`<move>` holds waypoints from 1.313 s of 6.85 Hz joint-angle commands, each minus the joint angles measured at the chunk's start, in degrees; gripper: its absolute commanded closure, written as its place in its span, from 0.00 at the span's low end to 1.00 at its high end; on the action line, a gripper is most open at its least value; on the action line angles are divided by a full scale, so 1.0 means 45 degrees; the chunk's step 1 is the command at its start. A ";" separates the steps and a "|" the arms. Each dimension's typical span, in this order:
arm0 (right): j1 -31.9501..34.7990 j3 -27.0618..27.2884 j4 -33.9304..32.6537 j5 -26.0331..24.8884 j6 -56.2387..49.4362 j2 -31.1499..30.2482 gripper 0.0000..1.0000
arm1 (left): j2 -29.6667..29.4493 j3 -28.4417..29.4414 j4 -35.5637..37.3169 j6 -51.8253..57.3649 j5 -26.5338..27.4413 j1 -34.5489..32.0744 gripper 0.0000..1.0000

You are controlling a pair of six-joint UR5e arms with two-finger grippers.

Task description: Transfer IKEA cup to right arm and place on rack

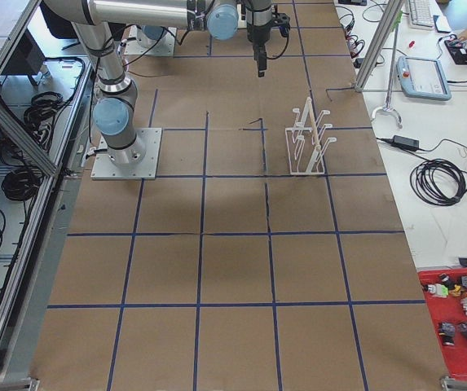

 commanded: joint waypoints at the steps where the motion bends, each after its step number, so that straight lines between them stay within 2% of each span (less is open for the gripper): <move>1: 0.0000 0.0002 -0.1093 0.0406 -0.0006 0.0174 0.00 | -0.0543 0.0068 0.1026 -0.0234 0.0019 0.0020 0.01; 2: 0.0000 0.0002 -0.2108 0.0426 0.0013 0.0465 0.00 | -0.0507 0.0147 0.1008 -0.0391 0.0000 0.0020 0.01; 3: 0.0000 0.0002 -0.2253 0.0775 0.0013 0.0565 0.00 | -0.0506 0.0147 0.1008 -0.0412 -0.0001 0.0020 0.07; 4: 0.0000 0.0002 -0.2603 0.1532 0.0013 0.0585 0.00 | -0.0506 0.0186 0.1008 -0.0412 -0.0020 0.0059 0.27; 5: 0.0000 0.0041 -0.4115 0.1888 0.0033 0.0663 0.00 | -0.0506 0.0303 0.0969 -0.0393 -0.0059 0.0117 0.54; 6: 0.0000 0.0428 -0.4980 0.2819 0.0091 0.0702 0.00 | -0.0545 0.0478 0.0911 -0.0393 -0.0059 0.0156 0.82; 7: 0.0000 0.1089 -0.5666 0.3196 0.0652 0.0509 0.00 | -0.0545 0.0499 0.0872 -0.0373 -0.0098 0.0234 1.00; 8: -0.0019 0.1792 -0.6852 0.3181 0.2263 0.0507 0.00 | -0.0468 0.0499 0.0871 -0.0315 -0.0118 0.0293 1.00; 9: -0.0019 0.2437 -0.7328 0.3200 0.3362 0.0469 0.00 | -0.0312 0.0634 0.0813 -0.0334 -0.0118 0.0293 1.00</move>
